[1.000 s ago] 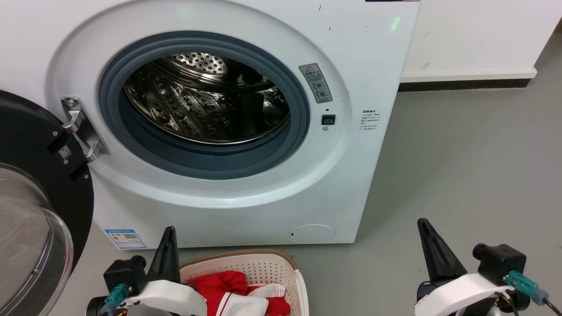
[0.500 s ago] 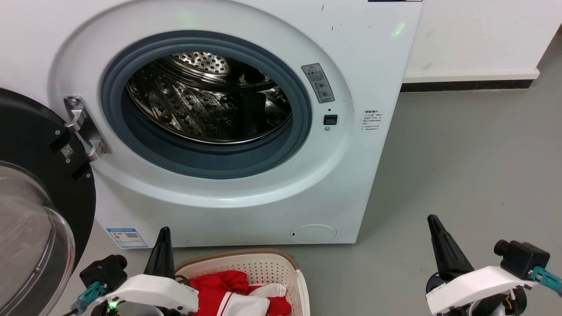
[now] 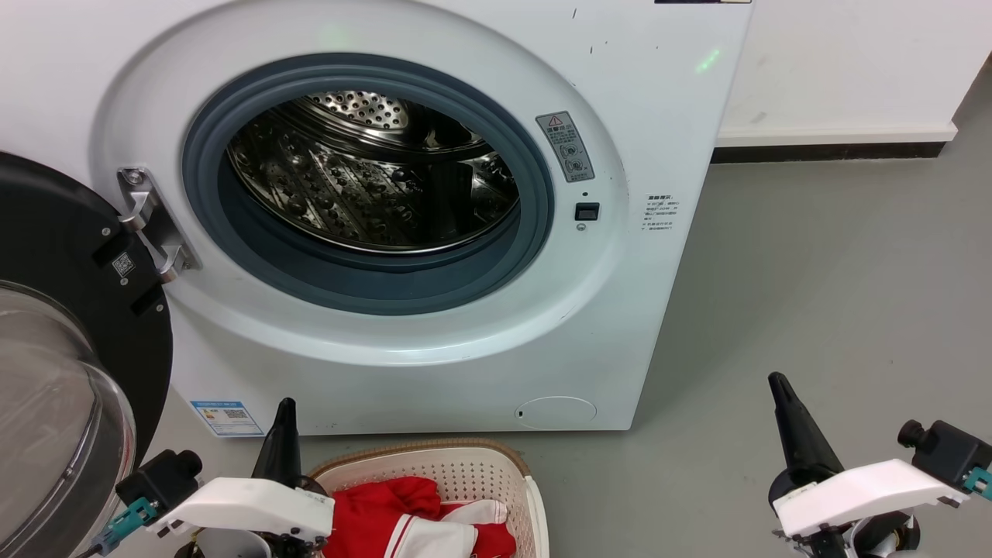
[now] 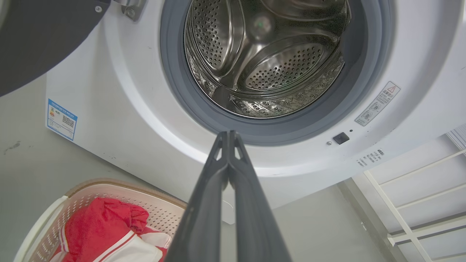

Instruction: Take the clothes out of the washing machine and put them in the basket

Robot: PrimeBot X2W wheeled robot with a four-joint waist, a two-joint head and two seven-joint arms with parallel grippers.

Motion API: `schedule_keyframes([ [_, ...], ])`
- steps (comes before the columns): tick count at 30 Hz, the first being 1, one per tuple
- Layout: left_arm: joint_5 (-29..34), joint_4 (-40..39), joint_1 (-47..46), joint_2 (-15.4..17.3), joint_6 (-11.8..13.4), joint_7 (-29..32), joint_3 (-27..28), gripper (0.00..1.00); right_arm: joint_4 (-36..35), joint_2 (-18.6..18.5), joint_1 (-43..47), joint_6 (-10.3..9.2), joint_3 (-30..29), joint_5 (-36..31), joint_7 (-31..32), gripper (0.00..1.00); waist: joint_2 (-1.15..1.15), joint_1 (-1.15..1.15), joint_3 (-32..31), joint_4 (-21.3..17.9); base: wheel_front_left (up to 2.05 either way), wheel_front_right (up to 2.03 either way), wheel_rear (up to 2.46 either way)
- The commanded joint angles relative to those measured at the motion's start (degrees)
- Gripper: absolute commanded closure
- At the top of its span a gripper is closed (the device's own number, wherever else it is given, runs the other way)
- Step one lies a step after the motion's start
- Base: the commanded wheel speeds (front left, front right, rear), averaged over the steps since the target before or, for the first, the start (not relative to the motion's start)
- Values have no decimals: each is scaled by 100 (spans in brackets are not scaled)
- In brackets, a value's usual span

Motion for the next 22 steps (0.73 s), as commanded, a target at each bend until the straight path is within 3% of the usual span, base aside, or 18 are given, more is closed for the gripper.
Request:
schedule_keyframes([
  [1, -135, -51, -144, 10, -43, 19, 28, 100, -44, -41, -156, 0, -24, 156, 26, 100, 0, 0, 0, 1, 0, 0, 0],
  [22, -1655, 7, -237, -8, -221, 400, 227, 100, 113, -63, -277, 0, -214, 1700, 245, 100, 0, 0, 1, 50, 0, 0, 0],
])
